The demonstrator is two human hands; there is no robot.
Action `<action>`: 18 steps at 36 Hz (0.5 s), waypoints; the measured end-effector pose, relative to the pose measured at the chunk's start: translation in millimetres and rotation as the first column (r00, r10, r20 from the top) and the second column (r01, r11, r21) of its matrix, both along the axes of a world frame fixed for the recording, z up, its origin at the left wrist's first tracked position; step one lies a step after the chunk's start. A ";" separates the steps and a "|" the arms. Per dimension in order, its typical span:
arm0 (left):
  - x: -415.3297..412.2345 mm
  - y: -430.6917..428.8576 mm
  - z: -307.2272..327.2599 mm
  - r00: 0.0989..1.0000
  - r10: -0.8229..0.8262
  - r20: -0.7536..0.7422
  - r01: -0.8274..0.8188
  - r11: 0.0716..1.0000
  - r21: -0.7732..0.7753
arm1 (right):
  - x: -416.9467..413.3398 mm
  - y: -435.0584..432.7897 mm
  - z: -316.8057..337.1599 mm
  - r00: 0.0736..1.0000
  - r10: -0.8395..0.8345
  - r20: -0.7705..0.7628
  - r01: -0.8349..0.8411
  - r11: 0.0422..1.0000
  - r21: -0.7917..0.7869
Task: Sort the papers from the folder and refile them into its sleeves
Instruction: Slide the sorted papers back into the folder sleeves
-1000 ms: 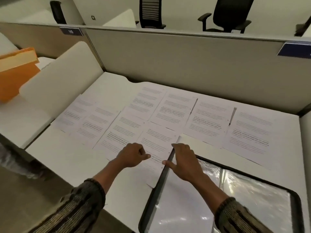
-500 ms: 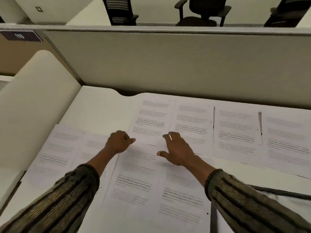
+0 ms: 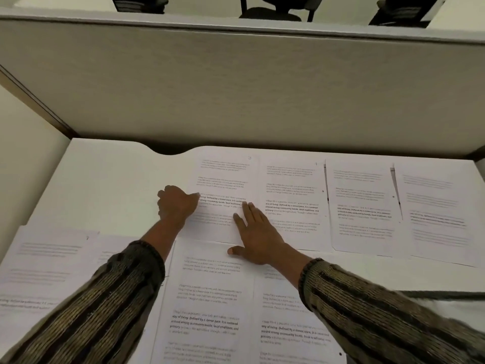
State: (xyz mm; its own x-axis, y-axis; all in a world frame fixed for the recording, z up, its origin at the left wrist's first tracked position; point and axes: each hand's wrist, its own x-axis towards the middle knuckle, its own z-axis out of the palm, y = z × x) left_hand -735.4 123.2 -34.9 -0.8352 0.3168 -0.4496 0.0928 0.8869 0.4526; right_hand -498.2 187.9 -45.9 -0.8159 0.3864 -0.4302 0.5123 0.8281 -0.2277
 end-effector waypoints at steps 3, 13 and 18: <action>-5.0 4.3 -1.1 0.996 0.056 0.069 -0.058 0.998 0.030 | 1.1 -0.7 -1.0 1.000 -0.003 -0.013 0.003 1.000 0.006; -7.3 0.9 22.8 0.973 -0.033 0.227 0.000 0.989 0.145 | 0.4 5.1 3.5 0.967 -0.190 -0.167 0.166 0.975 -0.145; -2.6 -10.6 54.1 0.973 -0.096 0.212 0.034 0.959 0.282 | 3.7 8.0 18.4 0.753 -0.543 -0.373 0.436 0.835 -0.335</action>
